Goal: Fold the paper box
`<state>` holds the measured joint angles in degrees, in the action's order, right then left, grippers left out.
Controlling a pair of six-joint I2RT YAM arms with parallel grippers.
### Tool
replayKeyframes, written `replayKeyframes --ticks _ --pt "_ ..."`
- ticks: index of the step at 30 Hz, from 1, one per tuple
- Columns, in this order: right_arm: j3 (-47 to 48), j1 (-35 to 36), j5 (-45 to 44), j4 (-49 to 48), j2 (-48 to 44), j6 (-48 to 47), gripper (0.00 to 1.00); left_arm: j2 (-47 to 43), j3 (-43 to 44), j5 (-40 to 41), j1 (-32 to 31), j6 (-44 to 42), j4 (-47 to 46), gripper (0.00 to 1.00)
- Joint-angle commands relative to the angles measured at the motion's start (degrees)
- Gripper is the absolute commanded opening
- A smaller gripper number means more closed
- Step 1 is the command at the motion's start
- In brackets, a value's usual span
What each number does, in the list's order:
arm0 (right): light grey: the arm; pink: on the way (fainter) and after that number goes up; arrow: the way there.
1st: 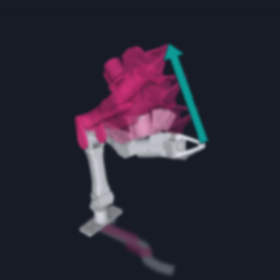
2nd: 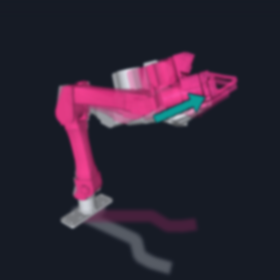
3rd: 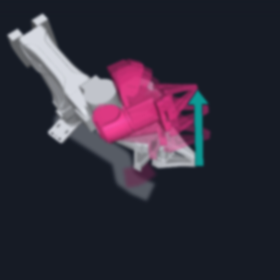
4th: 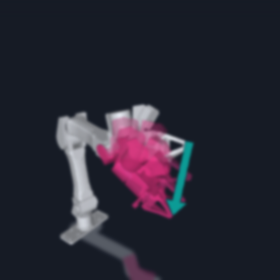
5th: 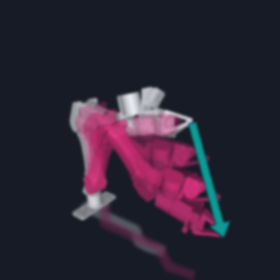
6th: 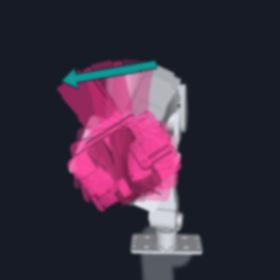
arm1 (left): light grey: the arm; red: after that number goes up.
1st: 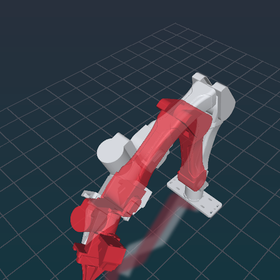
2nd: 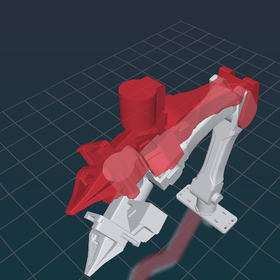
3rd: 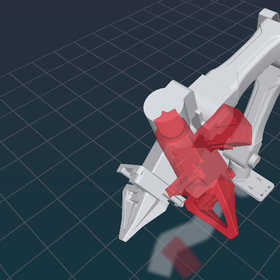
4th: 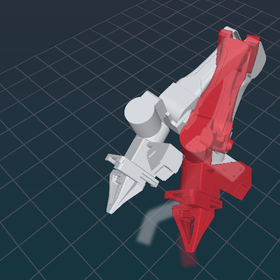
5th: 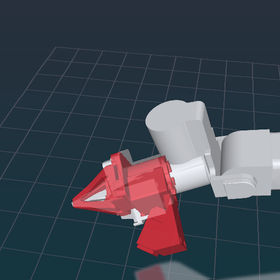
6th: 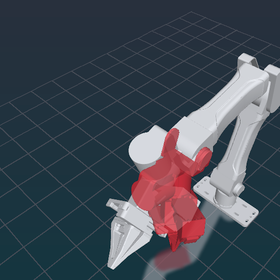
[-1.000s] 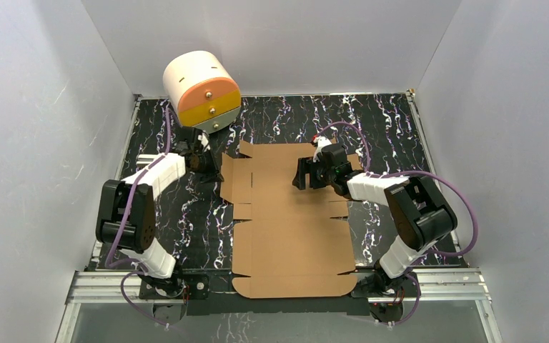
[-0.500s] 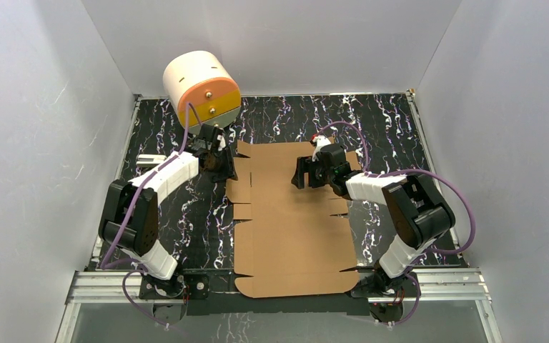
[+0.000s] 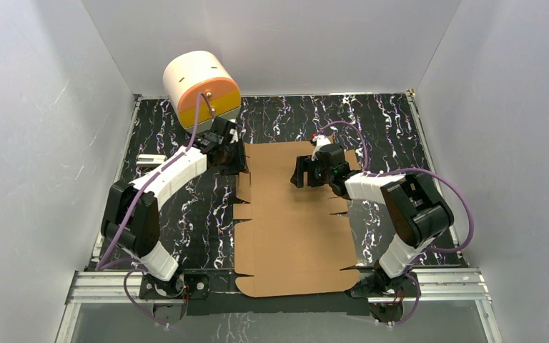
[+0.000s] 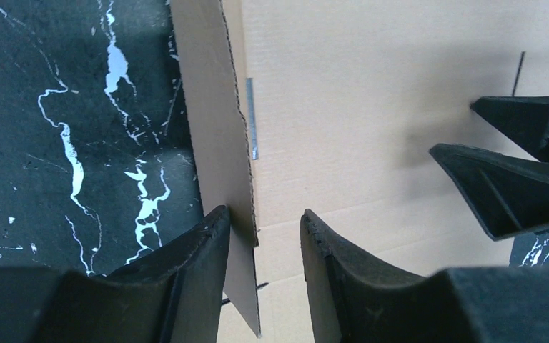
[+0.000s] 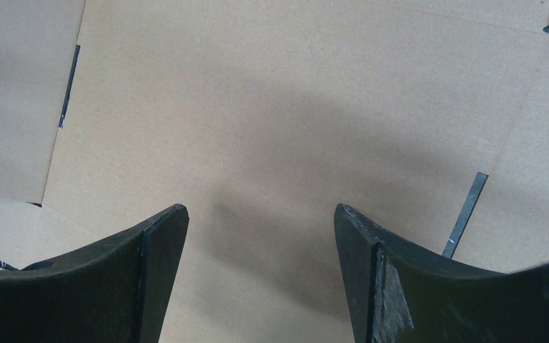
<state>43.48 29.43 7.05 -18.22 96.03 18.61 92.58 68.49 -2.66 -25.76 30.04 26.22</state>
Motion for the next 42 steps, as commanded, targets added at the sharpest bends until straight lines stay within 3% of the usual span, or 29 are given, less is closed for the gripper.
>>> replayKeyframes --ticks 1,29,38,42 --pt "0.39 0.8 -0.63 3.36 2.56 1.25 0.84 0.14 4.13 1.86 -2.22 0.28 3.3 0.38" --pt "0.73 1.68 -1.42 3.54 3.33 2.5 0.84 12.15 11.71 4.19 -11.15 2.59 1.99 0.38" --pt "1.6 1.68 -0.42 4.82 1.63 1.87 0.84 1.83 8.35 10.96 -10.76 2.41 2.25 0.4" --pt "2.14 1.63 0.64 5.67 0.06 1.37 0.86 -5.38 1.66 10.68 -8.26 4.38 0.68 0.49"
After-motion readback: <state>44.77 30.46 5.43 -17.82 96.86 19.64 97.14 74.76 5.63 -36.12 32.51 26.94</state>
